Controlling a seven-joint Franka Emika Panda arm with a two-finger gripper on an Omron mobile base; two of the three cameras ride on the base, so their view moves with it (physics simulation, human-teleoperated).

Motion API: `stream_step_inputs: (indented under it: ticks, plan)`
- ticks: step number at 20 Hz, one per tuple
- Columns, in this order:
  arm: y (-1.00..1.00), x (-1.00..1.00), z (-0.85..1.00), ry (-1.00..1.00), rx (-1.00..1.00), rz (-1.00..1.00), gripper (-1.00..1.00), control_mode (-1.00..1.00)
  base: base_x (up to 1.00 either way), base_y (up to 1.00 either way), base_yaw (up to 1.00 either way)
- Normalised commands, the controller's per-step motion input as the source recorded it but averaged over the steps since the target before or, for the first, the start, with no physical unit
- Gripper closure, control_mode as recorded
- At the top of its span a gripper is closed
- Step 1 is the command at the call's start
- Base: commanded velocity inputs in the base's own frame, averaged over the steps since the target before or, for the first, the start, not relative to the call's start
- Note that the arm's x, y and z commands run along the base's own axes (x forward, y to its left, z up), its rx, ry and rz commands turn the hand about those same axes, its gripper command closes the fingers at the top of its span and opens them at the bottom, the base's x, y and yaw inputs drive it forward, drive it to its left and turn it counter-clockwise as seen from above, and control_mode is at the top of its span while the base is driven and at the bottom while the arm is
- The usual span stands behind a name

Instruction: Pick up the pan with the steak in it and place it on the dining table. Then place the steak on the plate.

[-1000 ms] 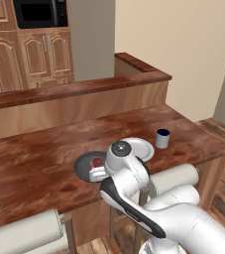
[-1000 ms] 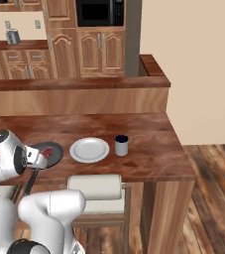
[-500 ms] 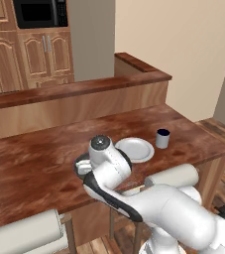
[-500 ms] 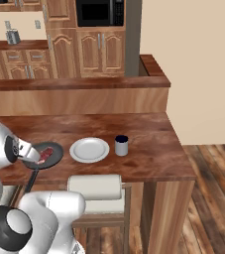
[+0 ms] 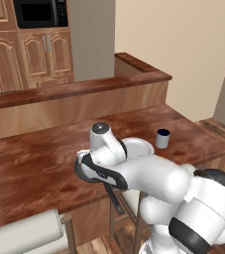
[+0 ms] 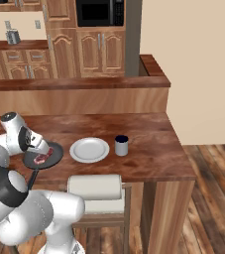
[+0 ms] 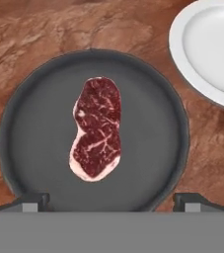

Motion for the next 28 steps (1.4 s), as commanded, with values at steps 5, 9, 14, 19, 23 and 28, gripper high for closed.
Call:
stream_step_inputs:
  ticks: [5,9,14,19,23,28]
  plan:
    - [0.00,0.06,-0.01,0.01,0.00,0.00,-1.00,-1.00,0.00,0.00,0.00]
    - [0.00,0.22,-0.23,0.00,0.00,0.00,-1.00,-1.00,0.00,0.00,0.00]
    - [-0.06,0.29,-0.34,0.00,0.00,0.00,-1.00,-1.00,0.00,0.00,0.00]
    - [-0.01,0.37,-0.33,0.00,0.01,0.00,-1.00,-1.00,0.00,0.00,0.00]
    - [0.01,0.33,-0.30,0.00,0.01,0.00,-1.00,-1.00,0.00,0.00,0.00]
    - [0.10,0.16,-0.24,0.00,0.00,0.00,-1.00,-1.00,0.00,0.00,0.00]
